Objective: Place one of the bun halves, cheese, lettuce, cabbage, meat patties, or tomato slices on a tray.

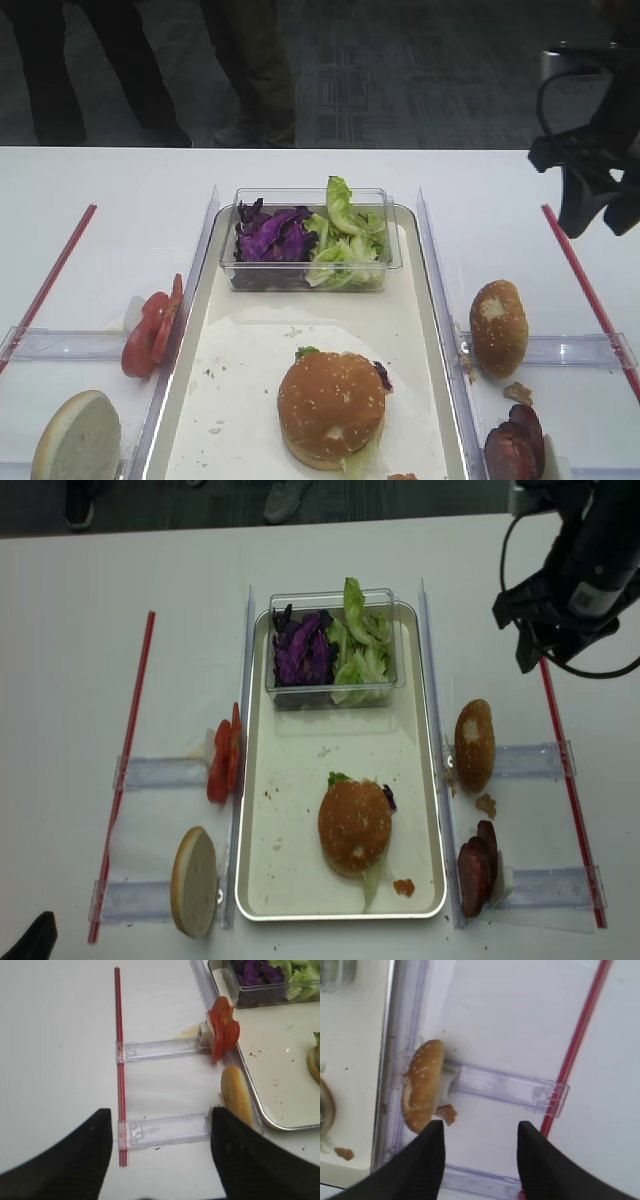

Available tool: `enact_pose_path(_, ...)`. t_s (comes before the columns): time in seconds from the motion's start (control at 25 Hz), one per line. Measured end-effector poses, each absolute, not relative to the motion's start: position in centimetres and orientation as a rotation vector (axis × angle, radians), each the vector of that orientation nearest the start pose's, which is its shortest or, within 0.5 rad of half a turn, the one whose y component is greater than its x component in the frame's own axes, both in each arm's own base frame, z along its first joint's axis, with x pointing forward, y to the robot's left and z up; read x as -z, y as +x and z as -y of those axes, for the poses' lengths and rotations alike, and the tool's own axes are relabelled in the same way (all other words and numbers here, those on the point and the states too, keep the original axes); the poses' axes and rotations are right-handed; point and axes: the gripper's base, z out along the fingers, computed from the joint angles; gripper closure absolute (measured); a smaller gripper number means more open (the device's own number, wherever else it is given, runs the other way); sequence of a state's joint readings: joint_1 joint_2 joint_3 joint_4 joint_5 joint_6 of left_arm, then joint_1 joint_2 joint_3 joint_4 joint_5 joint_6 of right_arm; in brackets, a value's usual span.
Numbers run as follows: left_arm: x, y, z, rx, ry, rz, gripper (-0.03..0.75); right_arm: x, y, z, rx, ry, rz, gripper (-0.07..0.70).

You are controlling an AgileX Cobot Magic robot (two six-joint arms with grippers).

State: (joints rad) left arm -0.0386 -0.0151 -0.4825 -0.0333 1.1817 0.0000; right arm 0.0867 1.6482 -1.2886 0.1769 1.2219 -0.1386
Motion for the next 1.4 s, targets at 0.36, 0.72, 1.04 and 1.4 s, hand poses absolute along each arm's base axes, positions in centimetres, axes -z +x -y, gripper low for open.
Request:
enact_pose_path(0.36, -26.3, -1.1, 0.2, 0.063, 0.046, -2.167, 0.306, -26.6, 31.5, 0.1, -0.192, -0.077, -3.046, 0.244)
enact_pose_path(0.72, -26.3, -1.1, 0.2, 0.063, 0.046, -2.167, 0.307, -26.2, 31.2, 0.1, -0.200, -0.073, -3.059, 0.244)
enact_pose_path(1.04, -26.3, -1.1, 0.2, 0.063, 0.046, -2.167, 0.307, -25.7, 28.2, -0.2, -0.238, -0.056, -3.093, 0.244)
enact_pose_path(1.4, -26.3, -1.1, 0.2, 0.063, 0.046, -2.167, 0.307, -26.1, 24.4, -0.5, -0.251, -0.052, -3.081, 0.244)
